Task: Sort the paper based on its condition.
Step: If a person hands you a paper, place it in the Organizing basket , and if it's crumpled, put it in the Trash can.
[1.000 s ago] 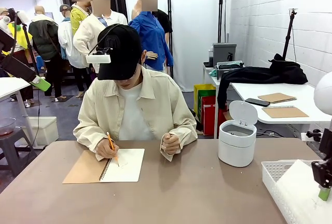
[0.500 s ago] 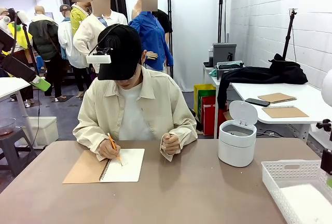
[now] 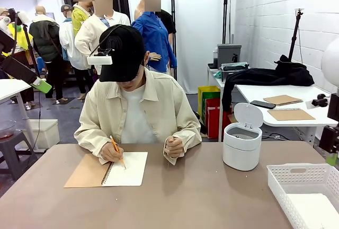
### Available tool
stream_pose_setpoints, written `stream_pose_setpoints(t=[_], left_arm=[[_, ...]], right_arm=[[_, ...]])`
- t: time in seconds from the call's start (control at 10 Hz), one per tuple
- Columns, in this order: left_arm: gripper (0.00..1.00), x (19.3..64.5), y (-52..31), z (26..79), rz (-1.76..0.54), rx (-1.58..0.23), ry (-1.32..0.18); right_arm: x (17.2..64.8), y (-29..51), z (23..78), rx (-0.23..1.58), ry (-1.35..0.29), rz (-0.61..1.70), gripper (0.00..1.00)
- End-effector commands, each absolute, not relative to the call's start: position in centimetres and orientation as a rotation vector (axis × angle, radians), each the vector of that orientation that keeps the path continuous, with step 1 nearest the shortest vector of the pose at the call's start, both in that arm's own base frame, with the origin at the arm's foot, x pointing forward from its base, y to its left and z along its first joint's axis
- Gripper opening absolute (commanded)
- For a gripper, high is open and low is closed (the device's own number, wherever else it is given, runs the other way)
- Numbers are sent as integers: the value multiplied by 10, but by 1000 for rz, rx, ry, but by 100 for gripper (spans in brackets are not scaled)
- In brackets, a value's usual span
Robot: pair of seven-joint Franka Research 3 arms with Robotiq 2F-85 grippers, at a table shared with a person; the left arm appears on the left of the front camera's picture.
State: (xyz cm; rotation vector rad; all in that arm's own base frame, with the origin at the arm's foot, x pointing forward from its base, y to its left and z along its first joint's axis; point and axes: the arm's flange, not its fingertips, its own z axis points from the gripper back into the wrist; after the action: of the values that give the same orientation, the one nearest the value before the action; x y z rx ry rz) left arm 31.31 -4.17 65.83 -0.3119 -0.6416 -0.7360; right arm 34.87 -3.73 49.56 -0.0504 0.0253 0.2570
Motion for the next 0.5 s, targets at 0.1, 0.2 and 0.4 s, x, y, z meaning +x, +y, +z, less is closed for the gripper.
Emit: stream_pose_setpoints(t=[0.1,0.2,0.4], left_arm=[[100,313,-41,659,-734,-313,-646],[100,313,-41,659,-734,-313,-646],[100,313,-41,659,-734,-313,-646]], right_arm=[[347,-28,501,-3,12,288,100],[347,-31,501,-49,10,272,100],[347,-31,501,-49,10,272,100]])
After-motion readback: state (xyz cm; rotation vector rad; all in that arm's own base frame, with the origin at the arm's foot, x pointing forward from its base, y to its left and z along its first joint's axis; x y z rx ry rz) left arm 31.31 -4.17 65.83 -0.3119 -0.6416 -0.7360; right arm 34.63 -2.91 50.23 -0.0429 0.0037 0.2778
